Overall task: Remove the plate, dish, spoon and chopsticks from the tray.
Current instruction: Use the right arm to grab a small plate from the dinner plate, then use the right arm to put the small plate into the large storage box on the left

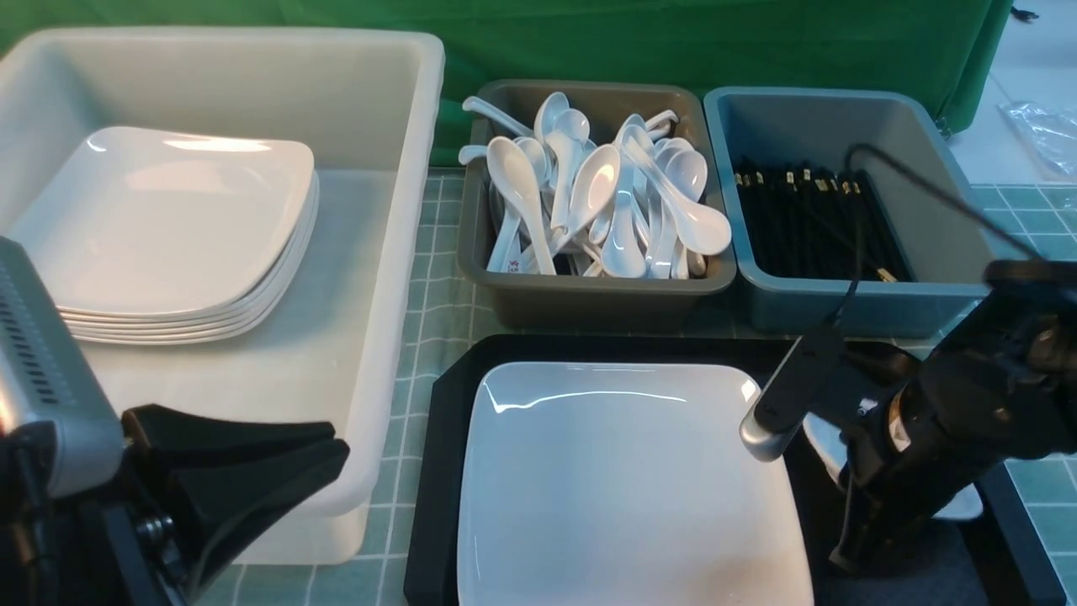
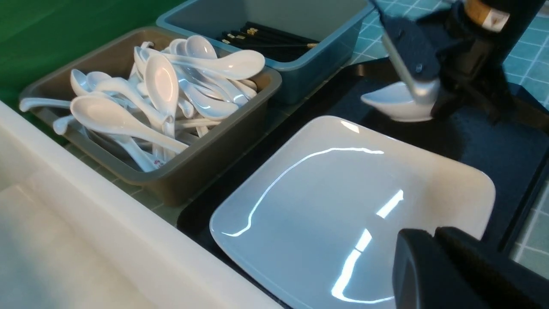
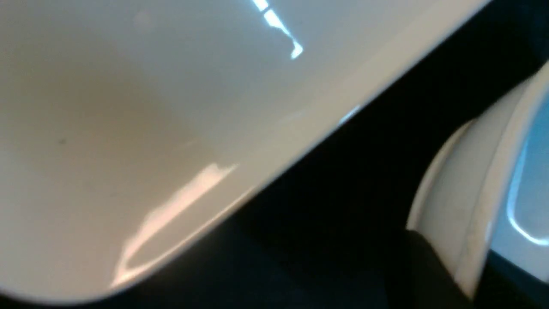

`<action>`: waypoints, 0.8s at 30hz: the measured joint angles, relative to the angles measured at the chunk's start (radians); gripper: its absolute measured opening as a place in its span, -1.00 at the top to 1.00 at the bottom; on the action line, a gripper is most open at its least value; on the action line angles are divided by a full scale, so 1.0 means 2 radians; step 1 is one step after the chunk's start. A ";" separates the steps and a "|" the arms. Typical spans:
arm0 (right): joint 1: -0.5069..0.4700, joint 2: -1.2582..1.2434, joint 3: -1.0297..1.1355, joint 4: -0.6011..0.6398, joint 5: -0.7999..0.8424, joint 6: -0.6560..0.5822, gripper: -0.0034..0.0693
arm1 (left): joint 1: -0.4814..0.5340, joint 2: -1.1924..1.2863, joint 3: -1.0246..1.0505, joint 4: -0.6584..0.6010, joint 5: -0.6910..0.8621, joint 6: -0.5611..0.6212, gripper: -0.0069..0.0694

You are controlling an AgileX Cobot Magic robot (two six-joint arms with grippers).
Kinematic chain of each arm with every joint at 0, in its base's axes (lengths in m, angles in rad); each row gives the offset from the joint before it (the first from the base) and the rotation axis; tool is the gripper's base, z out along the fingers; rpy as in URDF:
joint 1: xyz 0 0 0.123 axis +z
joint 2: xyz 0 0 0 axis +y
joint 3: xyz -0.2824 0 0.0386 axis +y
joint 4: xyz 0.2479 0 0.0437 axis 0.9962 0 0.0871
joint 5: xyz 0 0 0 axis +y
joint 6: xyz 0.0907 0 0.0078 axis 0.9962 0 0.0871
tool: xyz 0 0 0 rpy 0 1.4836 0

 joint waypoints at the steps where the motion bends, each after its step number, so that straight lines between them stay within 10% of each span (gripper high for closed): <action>1: 0.006 -0.010 -0.008 0.002 0.021 0.010 0.74 | 0.000 -0.001 -0.004 0.001 0.007 -0.005 0.77; 10: 0.133 -0.090 -0.187 0.004 0.134 0.026 0.75 | 0.000 -0.004 -0.096 0.138 0.131 -0.166 0.77; 17: 0.255 0.022 -0.394 0.081 0.074 -0.144 0.75 | 0.000 -0.081 -0.141 0.307 0.296 -0.332 0.77; 24: 0.269 0.231 -0.609 0.147 0.134 -0.236 0.75 | 0.000 -0.186 -0.142 0.326 0.349 -0.375 0.77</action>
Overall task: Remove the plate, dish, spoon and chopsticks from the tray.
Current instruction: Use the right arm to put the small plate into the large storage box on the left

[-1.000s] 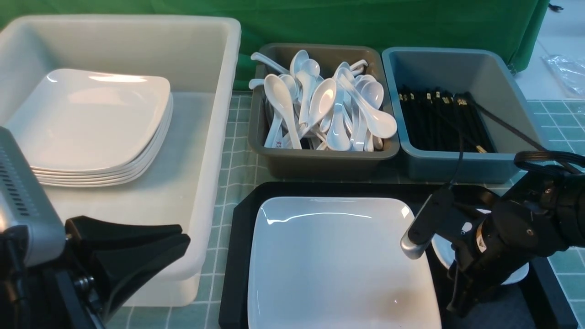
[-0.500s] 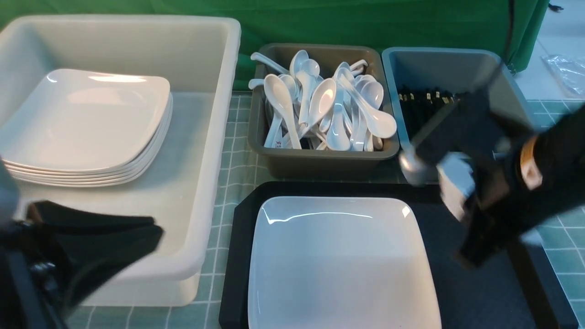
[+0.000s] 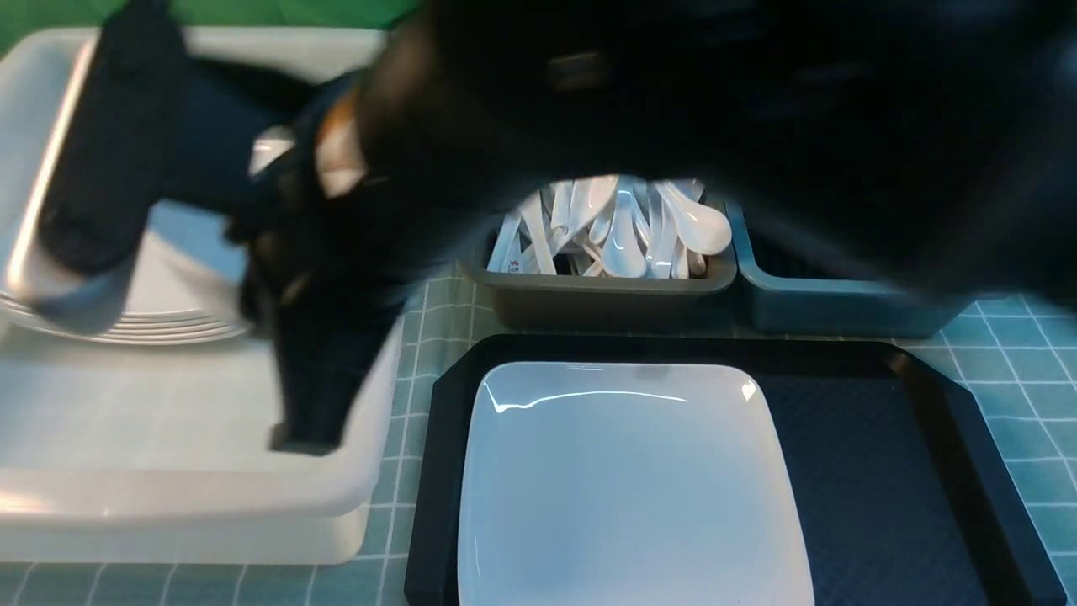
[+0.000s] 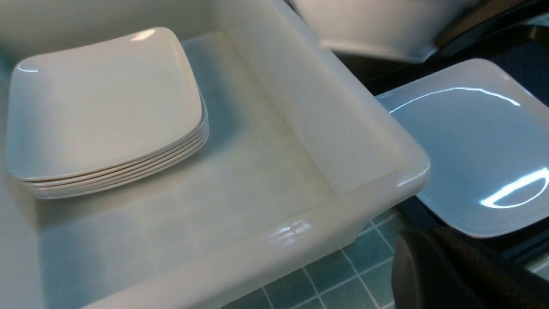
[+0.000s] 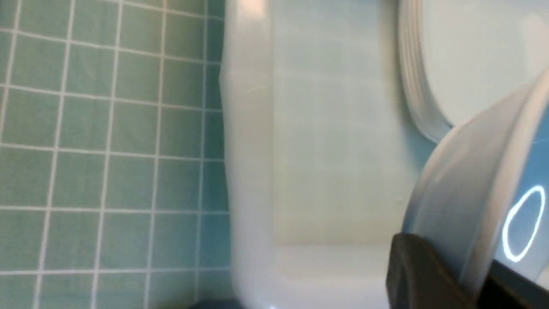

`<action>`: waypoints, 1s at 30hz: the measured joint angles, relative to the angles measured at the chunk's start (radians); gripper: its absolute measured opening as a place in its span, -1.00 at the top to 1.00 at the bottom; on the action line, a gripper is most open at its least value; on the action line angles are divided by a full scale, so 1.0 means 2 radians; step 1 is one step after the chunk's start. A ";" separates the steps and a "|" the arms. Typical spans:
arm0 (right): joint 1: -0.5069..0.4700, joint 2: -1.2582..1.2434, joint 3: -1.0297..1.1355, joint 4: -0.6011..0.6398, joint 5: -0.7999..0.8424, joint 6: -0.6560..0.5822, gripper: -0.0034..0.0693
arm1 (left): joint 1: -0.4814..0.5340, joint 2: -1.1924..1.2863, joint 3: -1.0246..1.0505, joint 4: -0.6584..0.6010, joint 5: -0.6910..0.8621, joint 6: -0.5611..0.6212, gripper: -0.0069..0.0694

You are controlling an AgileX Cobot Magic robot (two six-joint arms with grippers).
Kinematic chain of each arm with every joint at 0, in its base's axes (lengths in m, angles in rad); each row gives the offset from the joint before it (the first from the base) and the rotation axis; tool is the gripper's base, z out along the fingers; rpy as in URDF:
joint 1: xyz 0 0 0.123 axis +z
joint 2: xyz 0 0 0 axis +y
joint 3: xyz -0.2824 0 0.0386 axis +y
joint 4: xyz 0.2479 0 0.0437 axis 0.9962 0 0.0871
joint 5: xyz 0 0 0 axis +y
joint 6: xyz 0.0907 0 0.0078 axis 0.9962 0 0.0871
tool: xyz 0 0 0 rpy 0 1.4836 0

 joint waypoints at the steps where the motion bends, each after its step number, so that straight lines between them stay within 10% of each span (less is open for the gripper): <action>1: 0.000 0.022 -0.016 0.001 0.009 -0.002 0.75 | 0.000 -0.006 0.000 0.000 0.001 -0.001 0.77; 21: -0.032 0.197 -0.151 0.036 0.039 -0.041 0.72 | 0.000 -0.024 0.000 -0.013 0.019 0.014 0.77; 30: -0.032 0.197 -0.151 0.034 0.056 -0.033 0.19 | 0.000 -0.024 0.000 -0.025 0.019 0.015 0.77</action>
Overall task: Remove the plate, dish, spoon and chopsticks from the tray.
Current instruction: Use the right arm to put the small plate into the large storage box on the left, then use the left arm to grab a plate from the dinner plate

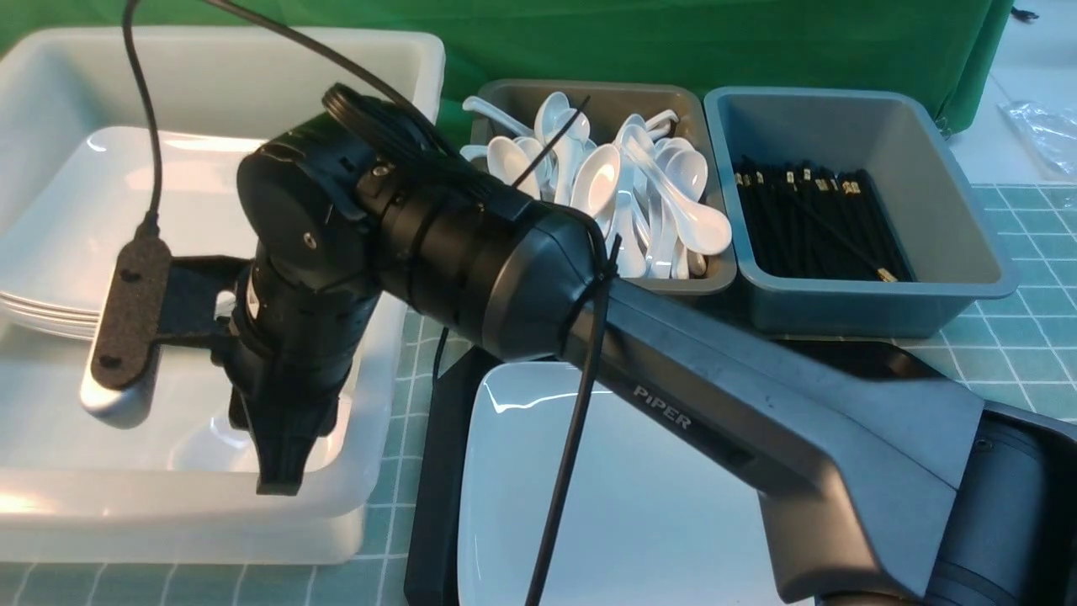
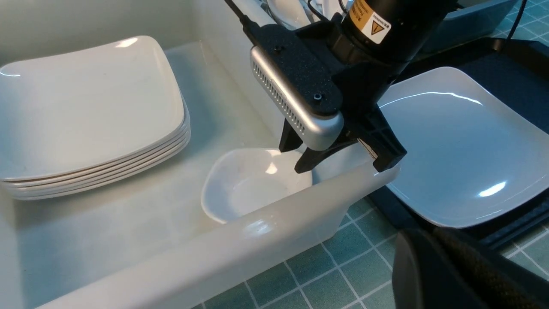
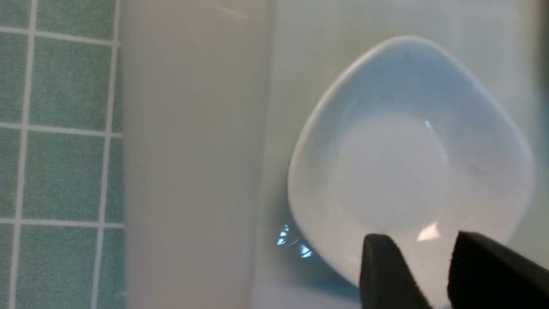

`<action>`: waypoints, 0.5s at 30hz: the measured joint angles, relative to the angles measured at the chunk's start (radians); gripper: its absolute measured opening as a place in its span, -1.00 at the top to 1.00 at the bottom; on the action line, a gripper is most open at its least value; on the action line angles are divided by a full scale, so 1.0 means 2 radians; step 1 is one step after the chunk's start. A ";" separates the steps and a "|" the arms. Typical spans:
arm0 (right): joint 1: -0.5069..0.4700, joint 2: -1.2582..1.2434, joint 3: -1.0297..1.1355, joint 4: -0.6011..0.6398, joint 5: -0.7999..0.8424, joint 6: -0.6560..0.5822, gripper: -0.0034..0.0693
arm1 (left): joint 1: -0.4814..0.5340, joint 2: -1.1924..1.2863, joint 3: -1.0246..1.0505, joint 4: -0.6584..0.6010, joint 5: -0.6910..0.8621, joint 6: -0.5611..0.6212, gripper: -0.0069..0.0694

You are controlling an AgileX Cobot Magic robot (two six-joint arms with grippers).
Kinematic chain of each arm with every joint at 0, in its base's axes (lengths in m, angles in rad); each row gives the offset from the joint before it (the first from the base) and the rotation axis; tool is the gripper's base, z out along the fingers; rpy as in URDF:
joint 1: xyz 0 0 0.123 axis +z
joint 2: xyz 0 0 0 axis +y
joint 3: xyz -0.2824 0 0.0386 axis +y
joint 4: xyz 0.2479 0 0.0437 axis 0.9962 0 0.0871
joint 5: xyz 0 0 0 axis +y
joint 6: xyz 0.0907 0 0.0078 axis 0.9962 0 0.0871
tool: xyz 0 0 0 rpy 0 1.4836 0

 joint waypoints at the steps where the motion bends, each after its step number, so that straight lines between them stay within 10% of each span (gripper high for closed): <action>1: 0.000 0.000 0.000 0.000 0.003 0.002 0.19 | 0.000 0.000 0.000 0.000 0.000 0.000 0.77; 15: 0.018 -0.074 0.000 -0.016 0.039 0.069 0.22 | 0.000 0.000 0.000 0.000 0.000 0.002 0.77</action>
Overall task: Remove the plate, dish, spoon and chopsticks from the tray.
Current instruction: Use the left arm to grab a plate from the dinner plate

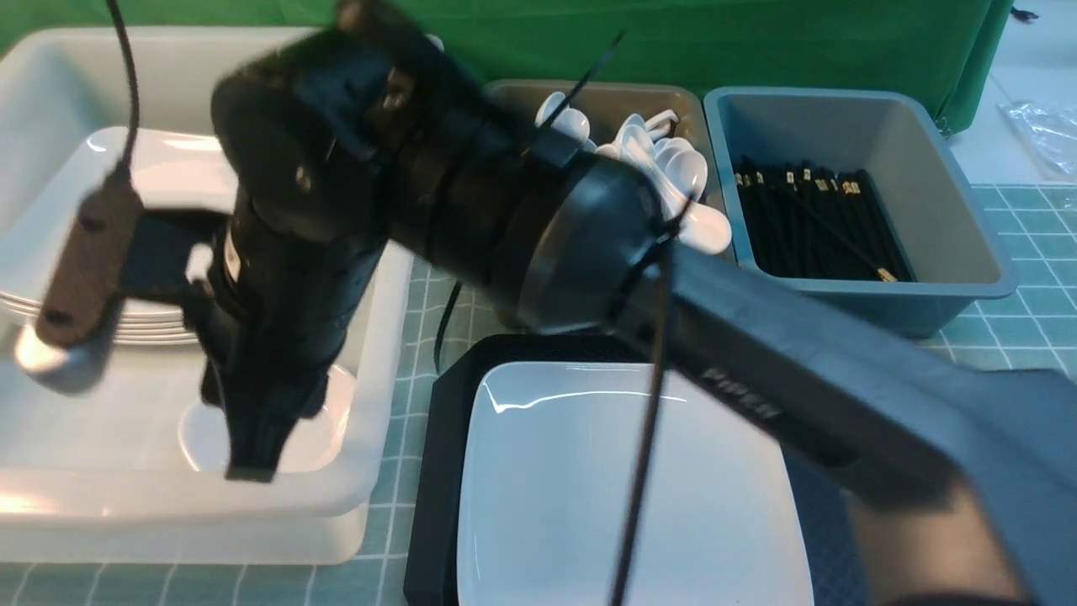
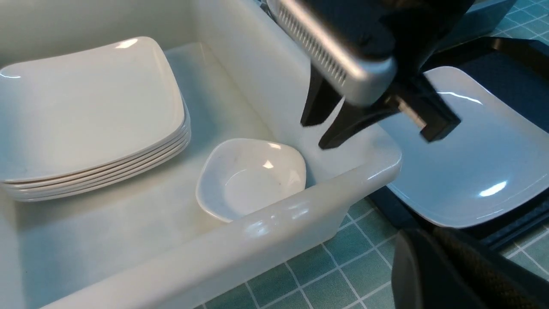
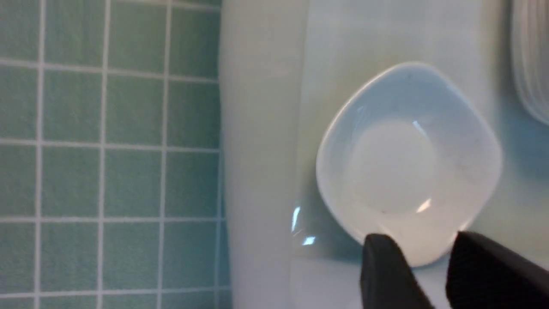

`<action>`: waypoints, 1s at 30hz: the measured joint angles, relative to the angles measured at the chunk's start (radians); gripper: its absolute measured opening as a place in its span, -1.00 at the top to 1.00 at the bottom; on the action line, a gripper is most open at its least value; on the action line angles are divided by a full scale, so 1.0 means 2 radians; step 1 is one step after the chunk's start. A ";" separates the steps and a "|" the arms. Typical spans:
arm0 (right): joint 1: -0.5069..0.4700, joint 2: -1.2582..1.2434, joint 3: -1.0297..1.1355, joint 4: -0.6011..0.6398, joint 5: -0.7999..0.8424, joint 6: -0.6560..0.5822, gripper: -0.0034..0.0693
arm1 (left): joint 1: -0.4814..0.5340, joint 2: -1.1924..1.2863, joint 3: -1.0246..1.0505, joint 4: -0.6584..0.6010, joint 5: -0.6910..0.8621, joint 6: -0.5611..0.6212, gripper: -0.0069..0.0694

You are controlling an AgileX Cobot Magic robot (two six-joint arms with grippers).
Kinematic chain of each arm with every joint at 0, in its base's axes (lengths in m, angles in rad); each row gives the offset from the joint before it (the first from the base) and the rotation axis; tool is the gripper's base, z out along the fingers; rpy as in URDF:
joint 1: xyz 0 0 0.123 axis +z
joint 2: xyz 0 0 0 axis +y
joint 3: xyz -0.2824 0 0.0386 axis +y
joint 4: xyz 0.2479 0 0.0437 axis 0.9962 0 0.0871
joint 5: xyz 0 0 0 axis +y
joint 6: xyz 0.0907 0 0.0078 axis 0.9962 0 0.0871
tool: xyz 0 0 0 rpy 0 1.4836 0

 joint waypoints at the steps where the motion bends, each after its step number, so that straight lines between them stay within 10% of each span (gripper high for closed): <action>1: 0.001 -0.017 0.000 -0.011 0.000 0.021 0.25 | 0.000 0.000 0.000 -0.001 0.000 0.000 0.77; 12: 0.001 -0.197 0.119 -0.102 0.001 0.204 0.83 | 0.000 0.018 0.020 -0.054 -0.026 0.029 0.77; 30: 0.001 -0.576 0.625 -0.193 -0.001 0.462 0.84 | 0.000 0.325 0.030 -0.226 -0.158 0.176 0.77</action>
